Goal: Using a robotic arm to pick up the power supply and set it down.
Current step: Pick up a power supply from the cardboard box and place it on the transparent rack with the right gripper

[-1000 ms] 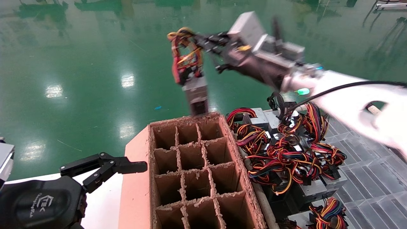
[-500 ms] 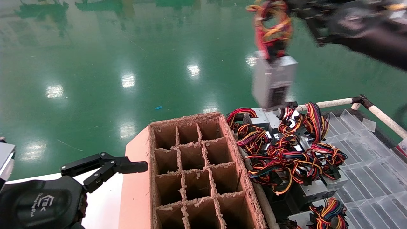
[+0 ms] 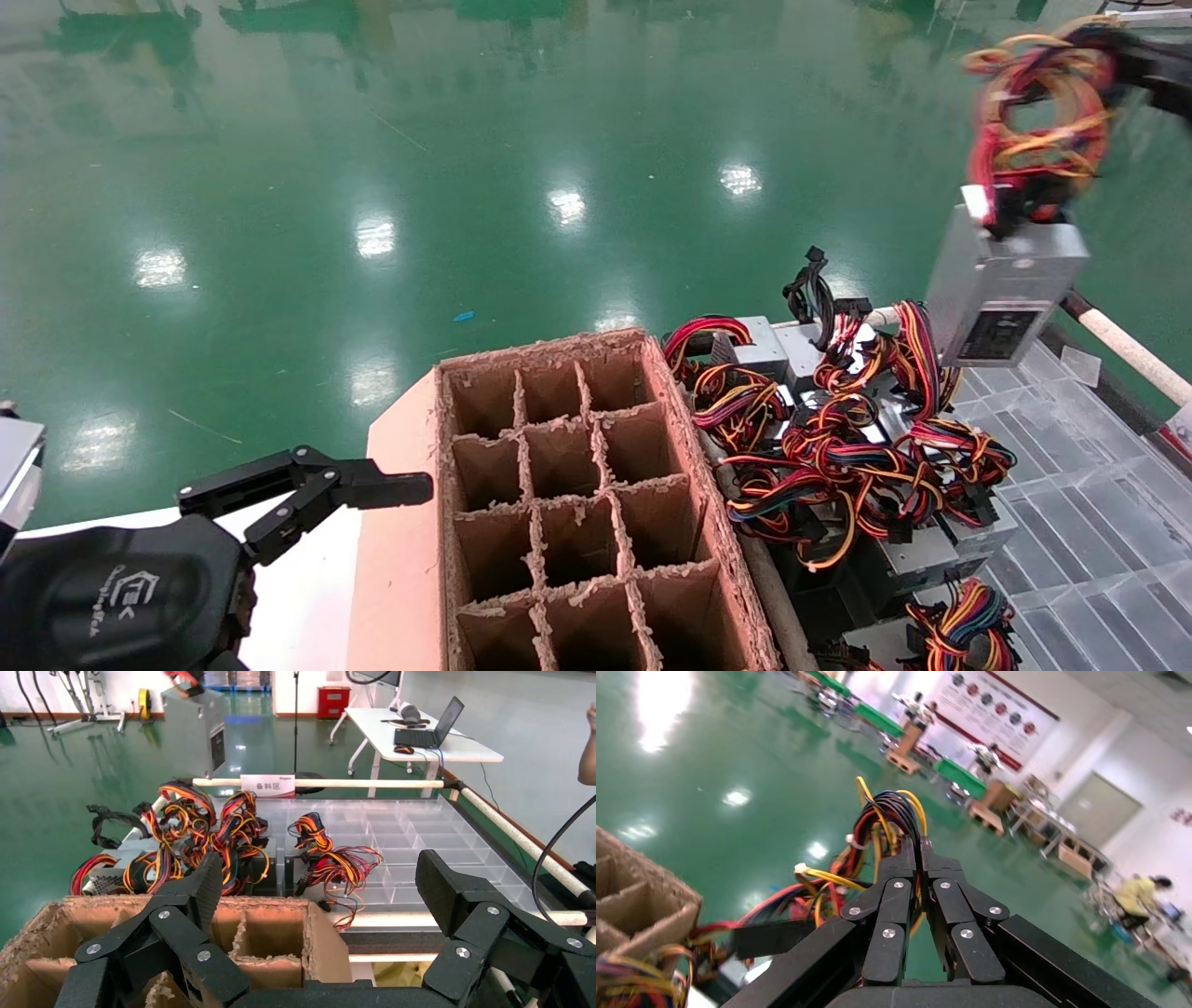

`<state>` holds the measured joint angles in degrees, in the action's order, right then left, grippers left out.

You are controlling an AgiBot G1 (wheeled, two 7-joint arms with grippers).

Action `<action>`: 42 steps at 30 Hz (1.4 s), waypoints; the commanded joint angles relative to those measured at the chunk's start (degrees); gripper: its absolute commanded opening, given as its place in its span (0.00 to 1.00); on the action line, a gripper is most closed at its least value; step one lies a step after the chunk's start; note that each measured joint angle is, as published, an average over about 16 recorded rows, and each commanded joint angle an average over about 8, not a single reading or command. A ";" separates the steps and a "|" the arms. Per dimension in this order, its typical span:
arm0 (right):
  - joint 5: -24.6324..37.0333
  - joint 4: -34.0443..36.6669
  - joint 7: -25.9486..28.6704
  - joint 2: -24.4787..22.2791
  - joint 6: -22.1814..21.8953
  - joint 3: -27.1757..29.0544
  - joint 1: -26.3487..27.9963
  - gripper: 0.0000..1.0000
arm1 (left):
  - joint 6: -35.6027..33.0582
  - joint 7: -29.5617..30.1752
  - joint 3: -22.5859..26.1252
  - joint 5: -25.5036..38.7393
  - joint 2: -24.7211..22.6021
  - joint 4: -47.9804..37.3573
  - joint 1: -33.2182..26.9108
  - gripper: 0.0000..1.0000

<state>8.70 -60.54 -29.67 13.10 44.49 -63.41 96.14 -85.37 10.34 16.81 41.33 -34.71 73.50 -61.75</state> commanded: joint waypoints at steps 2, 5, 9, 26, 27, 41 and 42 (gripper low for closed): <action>-1.50 -2.60 0.59 -4.70 -1.22 -0.19 -1.68 0.00 | 0.00 -0.01 0.01 -0.01 0.00 0.00 0.00 1.00; -3.28 -3.00 0.79 -7.94 -1.03 -0.92 -3.30 0.00 | 0.01 -0.01 0.02 -0.01 0.01 0.00 0.00 1.00; -6.29 -2.59 0.47 -11.19 0.09 -2.39 -5.49 0.00 | 0.01 -0.02 0.03 -0.02 0.01 0.00 -0.01 1.00; -26.80 3.89 -7.87 -17.22 9.16 -16.24 -15.23 0.00 | 0.04 -0.04 0.09 -0.06 0.04 0.00 -0.02 1.00; -28.14 4.14 -8.50 -17.36 9.76 -17.23 -15.74 0.00 | 0.04 -0.05 0.09 -0.06 0.04 0.00 -0.02 1.00; -38.88 4.11 -14.68 -20.05 17.23 -27.90 -20.73 0.00 | 0.06 -0.07 0.14 -0.09 0.06 0.00 -0.03 1.00; -39.09 4.00 -14.85 -20.20 17.50 -28.36 -20.96 0.00 | 0.06 -0.07 0.14 -0.10 0.06 0.00 -0.03 1.00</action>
<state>-30.27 -56.49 -44.41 -6.95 61.81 -91.59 75.29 -85.31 10.27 16.95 41.23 -34.65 73.50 -61.78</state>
